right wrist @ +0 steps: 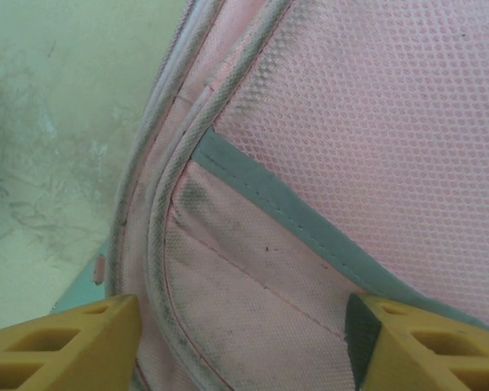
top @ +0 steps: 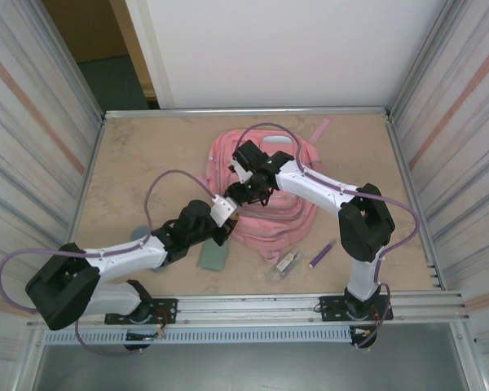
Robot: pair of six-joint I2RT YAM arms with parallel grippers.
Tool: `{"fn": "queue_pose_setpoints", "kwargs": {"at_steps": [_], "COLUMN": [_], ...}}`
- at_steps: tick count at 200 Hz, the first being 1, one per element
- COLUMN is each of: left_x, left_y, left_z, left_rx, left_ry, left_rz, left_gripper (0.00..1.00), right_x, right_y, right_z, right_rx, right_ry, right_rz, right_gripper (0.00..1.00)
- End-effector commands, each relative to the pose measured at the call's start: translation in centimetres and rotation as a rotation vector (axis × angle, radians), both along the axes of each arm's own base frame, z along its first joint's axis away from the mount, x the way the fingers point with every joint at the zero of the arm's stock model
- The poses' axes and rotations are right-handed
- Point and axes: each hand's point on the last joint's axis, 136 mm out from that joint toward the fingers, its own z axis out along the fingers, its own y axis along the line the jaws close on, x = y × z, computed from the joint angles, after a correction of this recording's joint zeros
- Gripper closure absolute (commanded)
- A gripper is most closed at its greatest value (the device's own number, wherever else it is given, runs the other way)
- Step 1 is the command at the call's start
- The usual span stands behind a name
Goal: Pack the student bag
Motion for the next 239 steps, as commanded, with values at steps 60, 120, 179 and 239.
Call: {"fn": "queue_pose_setpoints", "kwargs": {"at_steps": [60,120,179,239], "left_x": [1.1,0.5,-0.7,3.0], "left_y": [-1.1,-2.9,-4.5,3.6], "left_z": [4.3,4.2,3.8,2.4], "left_rx": [-0.077,-0.097,-0.087,-0.066], "left_ry": [-0.096,-0.079,-0.084,0.059], "left_rz": [0.002,-0.022,-0.050,0.202], "left_gripper": [1.00,1.00,1.00,1.00], "right_x": [2.1,3.3,4.1,2.5], "right_y": [3.1,6.4,7.3,3.7], "right_z": [-1.4,-0.2,-0.6,1.7], "right_rx": [0.033,0.195,0.202,0.146], "right_ry": [-0.058,-0.044,-0.030,-0.128], "right_rz": [-0.169,-0.277,-0.261,-0.118], "right_gripper": [0.87,1.00,1.00,1.00]}}
